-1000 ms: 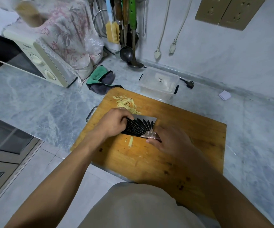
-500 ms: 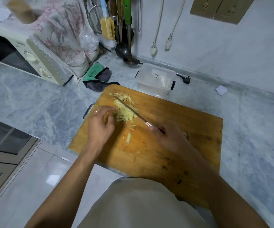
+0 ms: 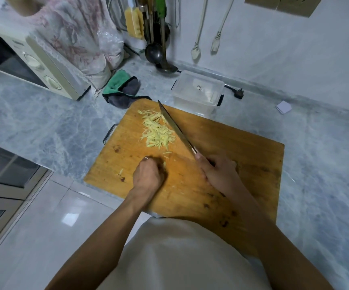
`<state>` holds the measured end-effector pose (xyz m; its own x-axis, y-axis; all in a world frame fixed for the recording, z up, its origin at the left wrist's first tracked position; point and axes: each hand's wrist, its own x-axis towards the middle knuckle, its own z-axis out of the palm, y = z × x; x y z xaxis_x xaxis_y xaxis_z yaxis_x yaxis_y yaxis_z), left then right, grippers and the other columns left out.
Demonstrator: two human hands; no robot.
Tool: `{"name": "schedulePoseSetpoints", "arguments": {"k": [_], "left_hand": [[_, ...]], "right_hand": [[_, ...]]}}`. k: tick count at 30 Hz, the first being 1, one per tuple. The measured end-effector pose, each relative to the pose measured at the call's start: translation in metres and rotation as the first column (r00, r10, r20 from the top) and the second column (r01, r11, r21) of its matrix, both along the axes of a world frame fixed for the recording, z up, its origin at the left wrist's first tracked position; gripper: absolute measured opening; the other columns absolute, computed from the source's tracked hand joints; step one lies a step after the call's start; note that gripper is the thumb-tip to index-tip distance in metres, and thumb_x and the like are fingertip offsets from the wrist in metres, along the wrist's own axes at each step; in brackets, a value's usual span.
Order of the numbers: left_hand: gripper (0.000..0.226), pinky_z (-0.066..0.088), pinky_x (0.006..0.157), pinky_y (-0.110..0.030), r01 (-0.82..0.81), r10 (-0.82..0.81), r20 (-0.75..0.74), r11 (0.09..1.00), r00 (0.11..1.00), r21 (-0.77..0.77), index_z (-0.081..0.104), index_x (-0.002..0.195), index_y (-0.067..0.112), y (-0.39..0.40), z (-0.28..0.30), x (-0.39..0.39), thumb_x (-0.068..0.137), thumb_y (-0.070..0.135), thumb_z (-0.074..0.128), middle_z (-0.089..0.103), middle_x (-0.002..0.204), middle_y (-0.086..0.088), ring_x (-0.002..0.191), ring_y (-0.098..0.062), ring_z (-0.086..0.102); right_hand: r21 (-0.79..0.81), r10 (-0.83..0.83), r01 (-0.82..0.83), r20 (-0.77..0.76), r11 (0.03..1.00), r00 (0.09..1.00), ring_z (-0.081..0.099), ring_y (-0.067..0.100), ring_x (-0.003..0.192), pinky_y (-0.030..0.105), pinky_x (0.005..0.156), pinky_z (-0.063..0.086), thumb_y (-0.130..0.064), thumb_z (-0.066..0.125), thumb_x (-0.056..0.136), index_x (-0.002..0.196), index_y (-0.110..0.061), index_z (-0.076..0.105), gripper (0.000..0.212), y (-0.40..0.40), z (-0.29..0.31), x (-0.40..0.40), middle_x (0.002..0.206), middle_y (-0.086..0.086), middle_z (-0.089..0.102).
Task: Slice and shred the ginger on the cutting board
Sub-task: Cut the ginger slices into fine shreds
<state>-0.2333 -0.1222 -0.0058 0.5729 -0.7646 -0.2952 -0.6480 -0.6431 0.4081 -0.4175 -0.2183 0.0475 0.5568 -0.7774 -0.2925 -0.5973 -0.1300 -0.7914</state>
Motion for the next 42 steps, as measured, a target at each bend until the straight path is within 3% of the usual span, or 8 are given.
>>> {"name": "schedulePoseSetpoints", "arguments": {"k": [5, 10, 17, 21, 25, 28, 33, 42], "left_hand": [[0.025, 0.051, 0.080, -0.038, -0.015, 0.009, 0.055, 0.995, 0.998, 0.103, 0.065, 0.112, 0.012, -0.013, 0.001, -0.004, 0.100, 0.028, 0.049, 0.067, 0.108, -0.015, 0.098, -0.035, 0.065], [0.020, 0.054, 0.079, -0.037, -0.023, 0.019, 0.032, 0.990, 0.999, 0.140, 0.068, 0.106, 0.012, -0.019, -0.002, -0.006, 0.094, 0.021, 0.054, 0.070, 0.103, -0.013, 0.094, -0.033, 0.066], [0.018, 0.051, 0.065, -0.023, -0.114, 0.106, -0.118, 0.991, 0.987, -0.064, 0.074, 0.110, 0.018, -0.012, 0.011, 0.015, 0.096, 0.014, 0.063, 0.071, 0.097, -0.003, 0.066, -0.012, 0.063], [0.015, 0.045, 0.062, -0.003, -0.241, 0.187, -0.253, 0.949, 0.949, -0.204, 0.074, 0.104, 0.014, -0.029, 0.019, 0.041, 0.093, 0.009, 0.066, 0.070, 0.109, 0.003, 0.078, -0.003, 0.063], [0.009, 0.052, 0.064, -0.008, -0.304, 0.197, -0.364, 0.916, 0.910, -0.263, 0.070, 0.082, 0.012, -0.057, 0.029, 0.062, 0.089, 0.007, 0.070, 0.073, 0.098, 0.000, 0.073, 0.002, 0.068], [0.008, 0.044, 0.053, -0.004, -0.211, 0.147, -0.249, 0.944, 0.957, -0.254, 0.071, 0.086, 0.009, -0.076, 0.039, 0.075, 0.091, 0.003, 0.068, 0.070, 0.087, 0.003, 0.064, 0.006, 0.061], [0.014, 0.045, 0.069, -0.022, 0.009, -0.025, -0.112, 0.990, 0.993, -0.141, 0.069, 0.090, 0.014, -0.092, 0.043, 0.091, 0.092, 0.002, 0.063, 0.066, 0.092, -0.003, 0.079, -0.015, 0.060], [0.008, 0.040, 0.050, -0.015, -0.070, 0.048, -0.163, 0.988, 0.986, -0.137, 0.065, 0.080, 0.015, -0.102, 0.045, 0.095, 0.085, 0.010, 0.070, 0.062, 0.075, 0.002, 0.064, -0.011, 0.054]], "right_hand": [[0.027, -0.014, 0.013, 0.031, 1.000, 0.999, 0.059, 0.013, 0.050, 0.042, 0.067, 0.058, -0.059, 0.043, 0.100, 0.076, -0.002, 0.066, 0.066, 0.002, 0.000, 0.000, 0.057, -0.001, 0.063], [0.040, -0.007, 0.005, 0.054, 0.999, 0.999, 0.059, 0.016, 0.049, 0.042, 0.063, 0.056, -0.060, 0.044, 0.099, 0.075, -0.002, 0.066, 0.066, 0.001, -0.004, -0.001, 0.060, 0.006, 0.065], [0.072, -0.012, 0.008, 0.051, 0.997, 0.999, 0.058, 0.011, 0.049, 0.030, 0.061, 0.050, -0.054, 0.047, 0.100, 0.078, 0.003, 0.065, 0.064, -0.004, -0.004, -0.004, 0.058, 0.001, 0.063], [0.057, -0.003, 0.001, 0.029, 0.998, 1.000, 0.056, 0.007, 0.046, 0.030, 0.062, 0.051, -0.055, 0.046, 0.101, 0.066, -0.010, 0.062, 0.059, -0.009, -0.001, -0.003, 0.050, -0.004, 0.058], [0.047, -0.001, -0.001, 0.037, 0.999, 0.999, 0.055, 0.007, 0.044, 0.028, 0.061, 0.049, -0.056, 0.046, 0.101, 0.065, -0.010, 0.062, 0.060, -0.015, 0.002, 0.002, 0.050, -0.003, 0.058], [0.038, 0.005, -0.007, 0.056, 0.999, 0.998, 0.057, 0.009, 0.046, 0.028, 0.061, 0.050, -0.057, 0.045, 0.100, 0.067, -0.006, 0.064, 0.063, -0.018, 0.004, 0.005, 0.053, 0.002, 0.061], [0.035, -0.013, 0.012, 0.043, 0.999, 0.999, 0.059, 0.011, 0.050, 0.033, 0.063, 0.052, -0.058, 0.044, 0.100, 0.075, -0.006, 0.067, 0.062, -0.021, 0.004, 0.008, 0.064, 0.010, 0.067], [0.041, -0.028, 0.025, 0.071, 0.999, 0.997, 0.059, 0.010, 0.049, 0.027, 0.060, 0.051, -0.054, 0.045, 0.101, 0.076, -0.003, 0.068, 0.061, -0.022, -0.002, 0.011, 0.064, 0.011, 0.068]]}}
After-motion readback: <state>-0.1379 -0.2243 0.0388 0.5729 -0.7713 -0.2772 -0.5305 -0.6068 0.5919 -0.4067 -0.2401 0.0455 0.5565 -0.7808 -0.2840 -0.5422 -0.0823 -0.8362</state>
